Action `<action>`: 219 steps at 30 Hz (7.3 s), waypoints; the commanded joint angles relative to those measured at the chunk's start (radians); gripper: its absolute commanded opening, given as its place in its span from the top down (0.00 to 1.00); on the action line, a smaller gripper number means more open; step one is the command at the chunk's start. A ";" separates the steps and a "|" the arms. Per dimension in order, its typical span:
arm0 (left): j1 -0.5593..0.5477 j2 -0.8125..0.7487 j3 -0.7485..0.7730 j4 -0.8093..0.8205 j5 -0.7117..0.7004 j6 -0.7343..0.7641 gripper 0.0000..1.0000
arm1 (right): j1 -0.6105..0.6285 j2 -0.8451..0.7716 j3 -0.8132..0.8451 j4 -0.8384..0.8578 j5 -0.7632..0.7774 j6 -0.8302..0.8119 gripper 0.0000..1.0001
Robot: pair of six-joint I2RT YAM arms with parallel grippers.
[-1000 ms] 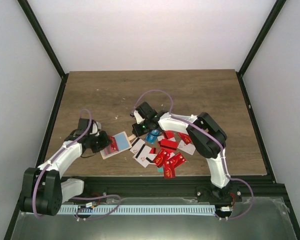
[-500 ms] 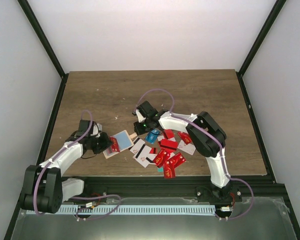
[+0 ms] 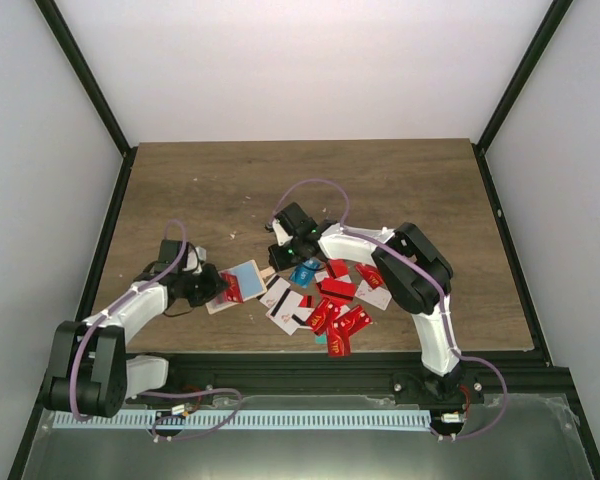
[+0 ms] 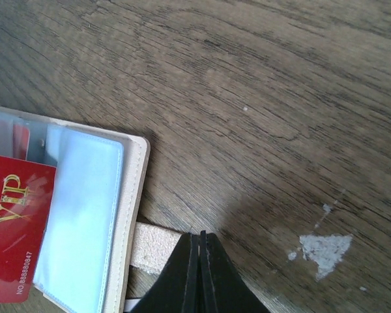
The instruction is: Put the credit cards into the card holder
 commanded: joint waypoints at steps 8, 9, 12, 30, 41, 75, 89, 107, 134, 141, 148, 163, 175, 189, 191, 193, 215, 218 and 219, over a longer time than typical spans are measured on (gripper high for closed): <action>0.006 0.026 -0.026 0.095 0.014 -0.006 0.96 | -0.004 -0.004 -0.031 0.020 -0.042 -0.007 0.99; 0.006 0.024 -0.024 0.097 0.015 0.001 0.96 | -0.004 -0.003 -0.031 0.020 -0.040 -0.008 0.99; 0.007 0.018 -0.023 0.100 0.008 0.024 0.96 | -0.004 -0.004 -0.029 0.016 -0.035 -0.010 0.99; 0.006 0.028 -0.041 0.205 0.013 0.094 0.96 | -0.004 0.009 -0.021 0.006 -0.038 -0.022 0.99; 0.006 0.058 -0.081 0.303 0.038 0.076 0.96 | -0.003 0.021 -0.025 0.006 -0.051 -0.018 0.99; -0.055 0.194 -0.112 0.489 0.093 -0.008 0.91 | 0.001 0.031 -0.030 0.023 -0.086 0.016 0.99; -0.080 0.065 0.009 0.115 -0.107 0.063 0.57 | 0.001 0.029 -0.034 0.015 -0.059 0.023 0.99; -0.147 0.088 0.059 0.015 -0.178 0.075 0.50 | 0.001 0.026 -0.036 0.022 -0.067 0.019 0.99; -0.223 0.193 0.097 0.104 -0.125 0.029 0.52 | 0.001 0.036 -0.026 0.023 -0.067 0.016 0.99; -0.222 0.121 0.112 0.030 -0.181 0.041 0.49 | -0.001 0.027 -0.003 -0.003 -0.043 0.003 0.99; -0.223 0.047 0.101 -0.033 -0.247 0.043 0.49 | -0.006 -0.016 0.001 -0.029 -0.030 -0.016 0.92; -0.224 0.065 0.059 0.008 -0.265 0.067 0.86 | 0.023 -0.185 -0.077 0.039 -0.204 0.114 0.65; -0.225 0.118 0.045 0.042 -0.244 0.090 0.93 | 0.048 -0.060 -0.088 0.136 -0.336 0.201 0.61; -0.233 0.151 0.027 0.063 -0.247 0.088 0.96 | 0.050 0.022 -0.088 0.144 -0.343 0.214 0.60; -0.233 0.153 0.025 0.065 -0.247 0.087 0.96 | 0.050 0.029 -0.087 0.143 -0.340 0.218 0.60; -0.235 0.155 0.024 0.067 -0.249 0.086 0.96 | 0.050 0.037 -0.087 0.144 -0.342 0.218 0.60; -0.240 0.160 0.019 0.063 -0.264 0.080 0.96 | 0.058 0.046 -0.074 0.132 -0.318 0.231 0.57; -0.241 0.160 0.018 0.064 -0.264 0.080 0.96 | 0.058 0.026 -0.080 0.153 -0.336 0.236 0.62; -0.240 0.159 0.017 0.063 -0.265 0.080 0.96 | 0.058 0.019 -0.080 0.156 -0.336 0.234 0.63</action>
